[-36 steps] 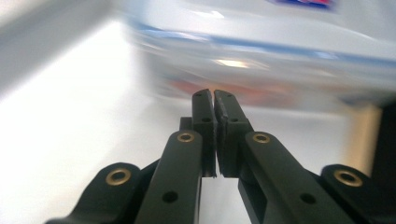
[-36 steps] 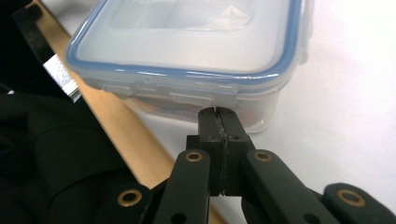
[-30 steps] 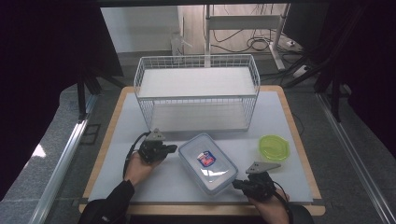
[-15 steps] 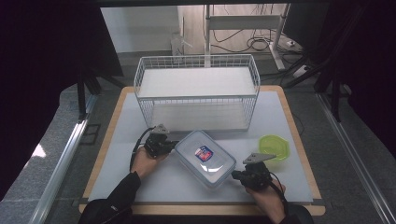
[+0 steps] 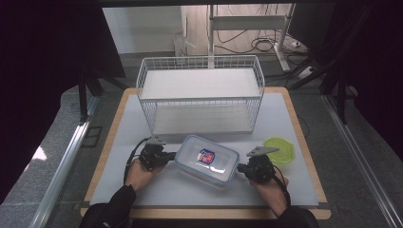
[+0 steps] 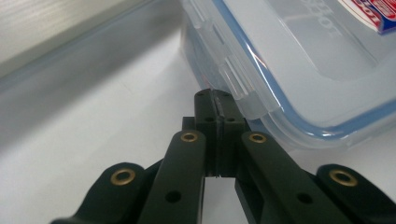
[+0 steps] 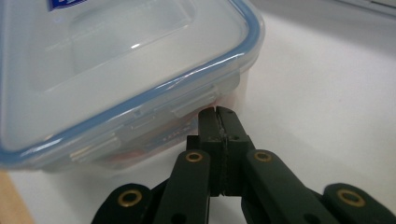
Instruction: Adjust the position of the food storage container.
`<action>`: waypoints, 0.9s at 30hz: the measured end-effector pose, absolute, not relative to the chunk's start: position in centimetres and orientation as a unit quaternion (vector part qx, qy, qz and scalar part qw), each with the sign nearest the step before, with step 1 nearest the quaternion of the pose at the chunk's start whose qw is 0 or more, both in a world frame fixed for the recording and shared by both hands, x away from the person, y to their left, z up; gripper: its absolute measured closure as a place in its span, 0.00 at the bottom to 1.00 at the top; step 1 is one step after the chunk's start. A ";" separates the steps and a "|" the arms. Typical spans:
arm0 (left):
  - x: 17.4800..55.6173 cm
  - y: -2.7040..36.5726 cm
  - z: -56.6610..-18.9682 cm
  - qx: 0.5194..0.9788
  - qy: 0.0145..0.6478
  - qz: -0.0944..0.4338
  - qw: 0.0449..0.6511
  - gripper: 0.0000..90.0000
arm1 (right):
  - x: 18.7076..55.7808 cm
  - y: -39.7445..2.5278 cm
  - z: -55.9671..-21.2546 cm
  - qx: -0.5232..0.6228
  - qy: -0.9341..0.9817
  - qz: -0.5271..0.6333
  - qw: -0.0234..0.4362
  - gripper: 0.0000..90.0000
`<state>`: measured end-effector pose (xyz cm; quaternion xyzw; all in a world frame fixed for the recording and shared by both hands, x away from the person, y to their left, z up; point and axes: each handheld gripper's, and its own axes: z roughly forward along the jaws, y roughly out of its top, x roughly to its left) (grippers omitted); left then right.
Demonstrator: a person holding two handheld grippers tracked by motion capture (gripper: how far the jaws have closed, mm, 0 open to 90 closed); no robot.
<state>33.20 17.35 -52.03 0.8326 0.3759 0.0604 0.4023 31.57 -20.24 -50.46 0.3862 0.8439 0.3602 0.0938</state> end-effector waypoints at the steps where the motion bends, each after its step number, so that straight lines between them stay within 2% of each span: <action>1: 32.9 17.4 -52.0 0.832 0.378 0.059 0.401 1.00 | 31.7 -20.2 -50.5 0.387 0.844 0.360 0.093 1.00; 16: 28.4 18.0 -51.8 0.829 0.384 0.056 0.403 1.00 | 33.6 -18.8 -50.7 0.377 0.850 0.351 0.108 1.00; 23: 28.0 18.1 -51.8 0.828 0.383 0.051 0.405 1.00 | 34.2 -18.3 -50.7 0.373 0.852 0.351 0.112 1.00; 25: 27.9 18.1 -51.8 0.831 0.378 0.062 0.403 1.00 | 33.8 -18.2 -50.5 0.360 0.859 0.339 0.131 1.00; 27: 27.7 18.1 -51.6 0.836 0.373 0.086 0.394 0.94 | 33.5 -18.3 -50.1 0.350 0.862 0.338 0.144 1.00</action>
